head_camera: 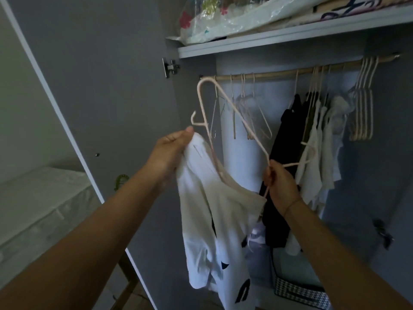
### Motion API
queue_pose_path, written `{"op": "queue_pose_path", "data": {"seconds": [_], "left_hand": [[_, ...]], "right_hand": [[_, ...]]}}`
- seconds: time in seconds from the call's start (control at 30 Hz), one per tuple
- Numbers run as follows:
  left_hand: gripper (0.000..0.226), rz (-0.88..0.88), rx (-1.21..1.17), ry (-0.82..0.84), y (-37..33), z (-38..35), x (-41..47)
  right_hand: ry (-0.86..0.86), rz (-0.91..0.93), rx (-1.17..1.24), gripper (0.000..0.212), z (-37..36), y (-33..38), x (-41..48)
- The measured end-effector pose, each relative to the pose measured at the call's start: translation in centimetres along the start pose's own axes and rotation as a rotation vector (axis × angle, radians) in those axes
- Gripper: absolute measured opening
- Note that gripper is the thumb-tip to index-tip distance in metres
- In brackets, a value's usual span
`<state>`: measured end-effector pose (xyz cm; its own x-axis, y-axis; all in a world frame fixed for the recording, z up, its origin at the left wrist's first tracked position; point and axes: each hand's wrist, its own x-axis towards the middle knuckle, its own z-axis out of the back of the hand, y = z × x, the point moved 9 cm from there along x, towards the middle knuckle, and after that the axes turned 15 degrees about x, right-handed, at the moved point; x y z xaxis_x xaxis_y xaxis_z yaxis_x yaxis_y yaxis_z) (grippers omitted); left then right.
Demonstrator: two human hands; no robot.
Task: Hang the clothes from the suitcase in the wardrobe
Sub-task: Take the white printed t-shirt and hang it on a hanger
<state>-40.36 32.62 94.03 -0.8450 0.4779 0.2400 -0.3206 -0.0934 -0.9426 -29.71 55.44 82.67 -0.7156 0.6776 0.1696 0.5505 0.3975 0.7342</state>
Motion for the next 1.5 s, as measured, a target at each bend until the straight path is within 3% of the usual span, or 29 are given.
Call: {"op": "queue_pose_path", "data": {"seconds": [0.17, 0.3, 0.5, 0.67, 0.8, 0.97, 1.2, 1.33, 1.5], "left_hand": [[0.028, 0.118, 0.126, -0.228, 4.4, 4.6, 0.7], [0.026, 0.198, 0.106, -0.32, 6.9, 5.6, 0.5], [0.022, 0.311, 0.008, -0.357, 8.6, 5.7, 0.8], [0.024, 0.303, 0.036, -0.312, 8.1, 4.5, 0.7], [0.022, 0.245, -0.003, -0.287, 7.7, 3.8, 0.9], [0.021, 0.218, -0.082, -0.334, 7.3, 4.4, 1.2], [0.026, 0.138, -0.131, -0.383, 6.7, 5.0, 0.9], [0.029, 0.031, 0.103, -0.262, 4.6, 3.6, 1.2], [0.031, -0.014, 0.484, 0.106, 4.5, -2.3, 0.9]], "right_hand": [[0.009, 0.091, -0.383, 0.039, 2.8, 1.5, 0.0], [0.118, 0.116, -0.6, 0.037, 2.9, 2.2, 0.2], [0.176, 0.058, -0.563, 0.038, 2.9, 2.7, -0.1], [0.208, 0.092, -0.658, 0.066, 2.8, 3.0, -0.5], [0.219, 0.095, -0.738, 0.045, 3.0, 2.7, 0.2], [0.263, 0.115, -0.757, 0.044, 1.9, 3.3, 0.6], [0.328, 0.149, -0.979, 0.049, 0.6, 3.6, 0.5], [0.435, 0.154, -1.16, 0.047, -1.8, 2.4, -0.6], [0.582, 0.211, -1.174, 0.047, -7.6, 2.4, -1.0]]}}
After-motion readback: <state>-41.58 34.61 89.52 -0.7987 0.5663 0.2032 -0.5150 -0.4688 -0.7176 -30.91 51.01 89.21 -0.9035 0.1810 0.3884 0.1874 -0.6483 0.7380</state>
